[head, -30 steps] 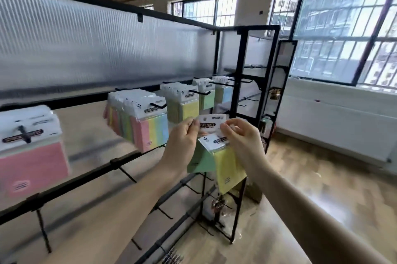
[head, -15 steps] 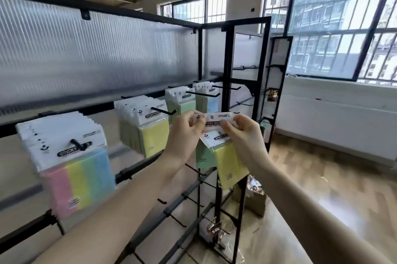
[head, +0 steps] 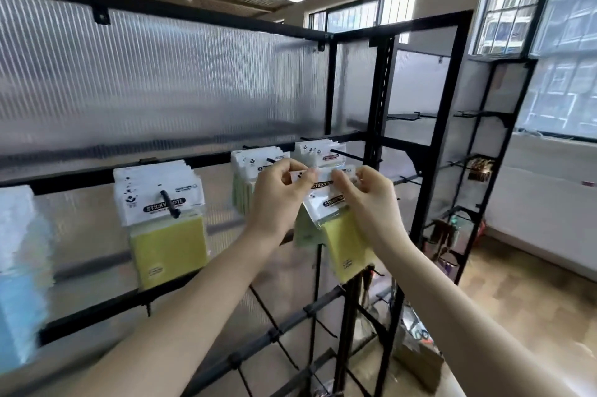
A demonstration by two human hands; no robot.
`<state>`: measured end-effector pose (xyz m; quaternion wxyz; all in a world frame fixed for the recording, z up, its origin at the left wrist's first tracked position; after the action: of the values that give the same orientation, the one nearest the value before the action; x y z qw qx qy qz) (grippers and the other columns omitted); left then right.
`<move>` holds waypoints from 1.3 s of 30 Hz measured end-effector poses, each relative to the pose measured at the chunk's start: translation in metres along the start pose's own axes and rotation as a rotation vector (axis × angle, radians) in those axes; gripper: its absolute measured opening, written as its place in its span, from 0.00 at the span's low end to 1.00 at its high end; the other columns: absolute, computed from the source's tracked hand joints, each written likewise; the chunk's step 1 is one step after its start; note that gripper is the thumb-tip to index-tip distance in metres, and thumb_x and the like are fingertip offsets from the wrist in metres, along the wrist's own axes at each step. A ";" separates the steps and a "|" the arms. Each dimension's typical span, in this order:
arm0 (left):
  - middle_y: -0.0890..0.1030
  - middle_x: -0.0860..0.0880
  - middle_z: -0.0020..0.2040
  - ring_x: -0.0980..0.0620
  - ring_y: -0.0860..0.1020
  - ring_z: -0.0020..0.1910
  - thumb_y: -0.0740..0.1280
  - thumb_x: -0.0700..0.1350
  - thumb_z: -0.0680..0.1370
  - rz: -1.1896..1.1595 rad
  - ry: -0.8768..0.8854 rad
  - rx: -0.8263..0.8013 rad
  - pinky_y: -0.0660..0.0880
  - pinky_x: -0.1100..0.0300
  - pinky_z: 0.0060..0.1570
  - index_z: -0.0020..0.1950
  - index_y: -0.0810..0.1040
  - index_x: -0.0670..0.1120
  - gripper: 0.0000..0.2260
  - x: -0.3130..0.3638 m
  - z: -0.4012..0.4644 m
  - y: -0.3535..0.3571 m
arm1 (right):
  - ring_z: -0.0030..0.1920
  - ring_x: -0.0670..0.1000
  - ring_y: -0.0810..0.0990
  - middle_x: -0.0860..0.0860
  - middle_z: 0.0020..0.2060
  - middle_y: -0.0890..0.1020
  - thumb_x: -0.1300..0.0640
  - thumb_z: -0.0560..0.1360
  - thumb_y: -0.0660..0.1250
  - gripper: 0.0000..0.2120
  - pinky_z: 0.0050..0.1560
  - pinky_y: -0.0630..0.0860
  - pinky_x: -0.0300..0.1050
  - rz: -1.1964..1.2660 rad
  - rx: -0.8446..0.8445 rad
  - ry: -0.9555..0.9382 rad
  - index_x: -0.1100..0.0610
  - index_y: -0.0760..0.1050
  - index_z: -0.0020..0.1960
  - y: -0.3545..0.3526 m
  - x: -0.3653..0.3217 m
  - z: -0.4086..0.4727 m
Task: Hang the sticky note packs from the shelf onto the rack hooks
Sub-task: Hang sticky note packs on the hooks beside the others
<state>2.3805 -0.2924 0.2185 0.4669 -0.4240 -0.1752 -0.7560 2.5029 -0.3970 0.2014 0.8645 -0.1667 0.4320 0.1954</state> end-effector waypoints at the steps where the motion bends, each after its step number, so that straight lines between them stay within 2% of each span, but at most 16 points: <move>1: 0.80 0.38 0.39 0.39 0.78 0.39 0.70 0.48 0.75 0.011 0.017 0.009 0.75 0.46 0.40 0.40 0.78 0.45 0.08 0.000 0.000 0.001 | 0.26 0.43 0.68 0.43 0.24 0.72 0.49 0.74 0.71 0.18 0.26 0.63 0.37 -0.006 -0.012 -0.010 0.55 0.67 0.32 0.001 0.003 0.004; 4: 0.80 0.40 0.39 0.41 0.76 0.39 0.68 0.45 0.77 0.026 0.066 0.023 0.74 0.52 0.39 0.41 0.77 0.43 0.07 0.002 -0.002 0.003 | 0.29 0.47 0.67 0.54 0.27 0.72 0.47 0.73 0.71 0.23 0.30 0.63 0.43 0.000 -0.083 -0.049 0.64 0.67 0.35 0.008 0.007 0.015; 6: 0.79 0.47 0.37 0.50 0.75 0.36 0.67 0.43 0.77 0.038 0.089 0.024 0.71 0.62 0.37 0.41 0.76 0.45 0.06 0.004 -0.004 0.003 | 0.31 0.50 0.68 0.60 0.30 0.73 0.47 0.74 0.70 0.24 0.32 0.64 0.45 0.032 -0.139 -0.058 0.68 0.68 0.38 0.015 0.008 0.020; 10: 0.77 0.55 0.36 0.62 0.74 0.37 0.65 0.41 0.78 0.089 0.136 0.064 0.68 0.72 0.39 0.41 0.74 0.46 0.07 0.004 -0.006 -0.002 | 0.27 0.44 0.68 0.46 0.26 0.71 0.48 0.74 0.70 0.19 0.28 0.63 0.38 0.081 -0.210 -0.063 0.59 0.67 0.34 0.025 0.013 0.025; 12: 0.77 0.56 0.36 0.65 0.75 0.38 0.65 0.40 0.79 0.121 0.147 0.074 0.68 0.74 0.40 0.41 0.74 0.47 0.07 0.001 -0.006 -0.005 | 0.26 0.40 0.69 0.45 0.24 0.75 0.50 0.75 0.70 0.18 0.27 0.64 0.32 0.094 -0.256 -0.072 0.56 0.68 0.33 0.030 0.016 0.027; 15: 0.77 0.55 0.38 0.62 0.75 0.38 0.65 0.44 0.79 0.182 0.137 0.101 0.69 0.72 0.38 0.44 0.75 0.46 0.05 -0.008 -0.004 -0.007 | 0.32 0.46 0.74 0.58 0.34 0.81 0.48 0.74 0.69 0.17 0.32 0.68 0.41 0.087 -0.293 -0.072 0.62 0.72 0.39 0.038 0.026 0.032; 16: 0.78 0.54 0.39 0.61 0.76 0.38 0.65 0.45 0.78 0.206 0.132 0.125 0.70 0.72 0.37 0.45 0.76 0.44 0.05 -0.013 -0.002 -0.010 | 0.34 0.48 0.76 0.58 0.37 0.82 0.48 0.74 0.69 0.15 0.35 0.70 0.43 0.086 -0.292 -0.068 0.60 0.73 0.41 0.041 0.031 0.035; 18: 0.77 0.52 0.40 0.60 0.75 0.39 0.65 0.46 0.78 0.286 0.131 0.195 0.71 0.70 0.37 0.49 0.75 0.42 0.07 -0.022 0.002 -0.015 | 0.40 0.46 0.77 0.51 0.40 0.81 0.48 0.74 0.69 0.11 0.40 0.72 0.35 0.059 -0.272 -0.065 0.56 0.73 0.45 0.049 0.040 0.041; 20: 0.76 0.49 0.42 0.52 0.75 0.42 0.67 0.45 0.78 0.397 0.142 0.299 0.72 0.62 0.42 0.51 0.73 0.41 0.08 -0.028 0.005 -0.022 | 0.44 0.36 0.74 0.40 0.44 0.76 0.47 0.73 0.70 0.13 0.40 0.68 0.24 0.031 -0.247 -0.059 0.52 0.71 0.50 0.058 0.045 0.047; 21: 0.75 0.48 0.44 0.49 0.74 0.44 0.68 0.44 0.77 0.447 0.156 0.352 0.72 0.59 0.43 0.51 0.73 0.41 0.08 -0.030 0.007 -0.025 | 0.45 0.32 0.73 0.38 0.45 0.74 0.46 0.73 0.70 0.15 0.40 0.67 0.22 0.033 -0.243 -0.051 0.51 0.69 0.52 0.062 0.047 0.049; 23: 0.73 0.49 0.47 0.48 0.72 0.48 0.70 0.42 0.75 0.538 0.188 0.433 0.68 0.63 0.45 0.52 0.72 0.39 0.10 -0.031 0.010 -0.027 | 0.42 0.27 0.72 0.38 0.44 0.72 0.44 0.72 0.71 0.18 0.37 0.67 0.22 0.028 -0.247 -0.028 0.50 0.67 0.53 0.070 0.051 0.054; 25: 0.73 0.48 0.49 0.49 0.71 0.50 0.71 0.42 0.74 0.611 0.183 0.493 0.63 0.67 0.44 0.54 0.72 0.39 0.13 -0.033 0.014 -0.029 | 0.39 0.32 0.74 0.40 0.41 0.72 0.44 0.72 0.71 0.19 0.33 0.68 0.26 -0.007 -0.244 -0.001 0.51 0.66 0.52 0.078 0.053 0.058; 29: 0.73 0.45 0.54 0.47 0.71 0.53 0.70 0.43 0.74 0.666 0.049 0.572 0.65 0.62 0.44 0.56 0.71 0.42 0.14 -0.048 0.020 -0.038 | 0.37 0.43 0.72 0.45 0.37 0.71 0.42 0.73 0.69 0.20 0.33 0.66 0.40 -0.076 -0.239 0.030 0.55 0.64 0.49 0.090 0.054 0.062; 32: 0.72 0.47 0.52 0.48 0.71 0.51 0.69 0.47 0.75 0.675 -0.054 0.601 0.64 0.59 0.41 0.55 0.69 0.44 0.14 -0.058 0.022 -0.044 | 0.36 0.50 0.71 0.48 0.35 0.71 0.46 0.75 0.68 0.18 0.33 0.64 0.45 -0.089 -0.245 0.048 0.57 0.63 0.47 0.096 0.055 0.063; 36: 0.71 0.51 0.49 0.49 0.72 0.48 0.68 0.50 0.76 0.653 -0.131 0.618 0.64 0.58 0.39 0.55 0.67 0.45 0.15 -0.064 0.020 -0.045 | 0.44 0.57 0.77 0.54 0.43 0.79 0.53 0.78 0.66 0.11 0.44 0.75 0.55 -0.110 -0.258 0.113 0.56 0.64 0.47 0.105 0.062 0.057; 39: 0.74 0.49 0.52 0.48 0.73 0.50 0.66 0.50 0.77 0.639 -0.161 0.607 0.67 0.58 0.39 0.57 0.68 0.44 0.14 -0.066 0.013 -0.041 | 0.47 0.59 0.77 0.55 0.46 0.80 0.51 0.77 0.67 0.12 0.46 0.74 0.53 -0.100 -0.223 0.144 0.57 0.67 0.49 0.102 0.065 0.050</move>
<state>2.3646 -0.2264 0.1787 0.7651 -0.3583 -0.2851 -0.4527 2.5233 -0.2729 0.1647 0.8162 -0.2965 0.4596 0.1865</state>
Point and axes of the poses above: each hand's wrist, its own z-axis towards the middle knuckle, its own y-axis out of the palm, x = y × z, the point moved 7 cm from there along z, towards the middle knuckle
